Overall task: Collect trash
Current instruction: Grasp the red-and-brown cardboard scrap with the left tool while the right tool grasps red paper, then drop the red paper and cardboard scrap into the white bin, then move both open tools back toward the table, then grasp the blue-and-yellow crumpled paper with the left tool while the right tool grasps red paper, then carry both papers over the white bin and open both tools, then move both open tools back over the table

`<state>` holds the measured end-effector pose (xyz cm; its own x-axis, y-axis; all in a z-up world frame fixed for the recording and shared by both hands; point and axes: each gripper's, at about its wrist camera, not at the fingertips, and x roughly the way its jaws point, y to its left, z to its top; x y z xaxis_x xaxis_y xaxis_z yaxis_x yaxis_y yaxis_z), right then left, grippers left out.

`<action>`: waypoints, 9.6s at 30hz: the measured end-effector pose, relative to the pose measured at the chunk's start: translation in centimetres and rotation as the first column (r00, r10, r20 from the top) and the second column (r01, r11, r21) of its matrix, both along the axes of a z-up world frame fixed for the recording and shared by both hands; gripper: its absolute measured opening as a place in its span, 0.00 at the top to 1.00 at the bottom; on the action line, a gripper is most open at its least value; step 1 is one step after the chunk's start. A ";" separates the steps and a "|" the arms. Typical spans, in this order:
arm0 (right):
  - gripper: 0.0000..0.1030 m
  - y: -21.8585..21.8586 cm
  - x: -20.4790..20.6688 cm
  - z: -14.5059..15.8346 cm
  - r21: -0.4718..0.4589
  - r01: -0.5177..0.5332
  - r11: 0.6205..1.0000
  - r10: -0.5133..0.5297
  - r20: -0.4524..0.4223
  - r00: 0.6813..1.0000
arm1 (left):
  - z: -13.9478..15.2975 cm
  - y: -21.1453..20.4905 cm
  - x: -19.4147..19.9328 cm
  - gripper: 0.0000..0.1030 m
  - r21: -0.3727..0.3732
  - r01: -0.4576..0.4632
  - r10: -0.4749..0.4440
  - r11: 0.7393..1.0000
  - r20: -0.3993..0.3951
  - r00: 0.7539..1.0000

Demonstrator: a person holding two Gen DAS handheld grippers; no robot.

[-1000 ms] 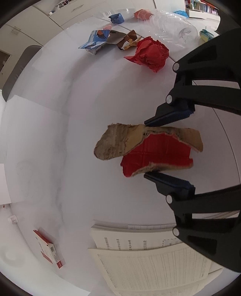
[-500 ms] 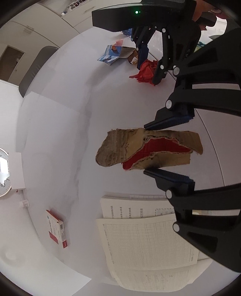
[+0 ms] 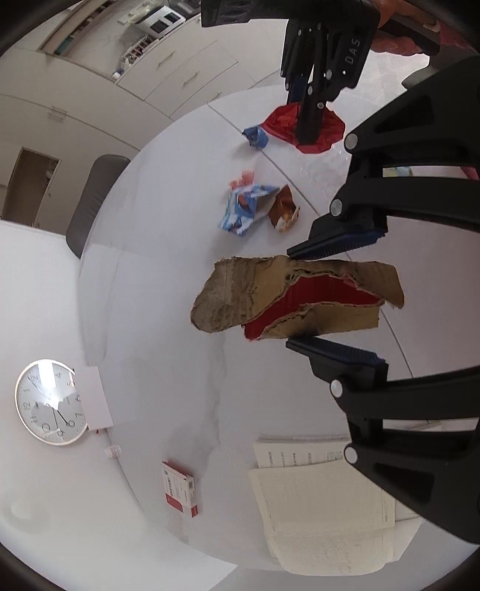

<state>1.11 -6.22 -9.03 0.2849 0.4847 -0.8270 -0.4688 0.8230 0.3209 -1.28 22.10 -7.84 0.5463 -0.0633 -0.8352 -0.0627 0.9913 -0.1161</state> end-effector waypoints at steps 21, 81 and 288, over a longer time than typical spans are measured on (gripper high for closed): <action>0.69 -28.5 -8.1 -15.6 -0.107 0.586 0.803 -0.593 -0.242 0.768 | 1.5 -23.5 -1.5 0.58 0.011 0.505 -0.505 0.863 -0.018 0.863; 0.04 -33.2 -15.2 -0.4 0.004 0.700 0.714 -0.700 0.025 0.714 | 1.4 -35.1 -7.3 0.08 0.064 0.594 -0.594 0.802 -0.017 0.804; 0.03 -22.4 -7.9 -6.6 -0.074 0.567 0.820 -0.572 -0.105 0.814 | -4.4 -23.7 -0.3 0.08 0.078 0.500 -0.485 0.863 -0.154 0.861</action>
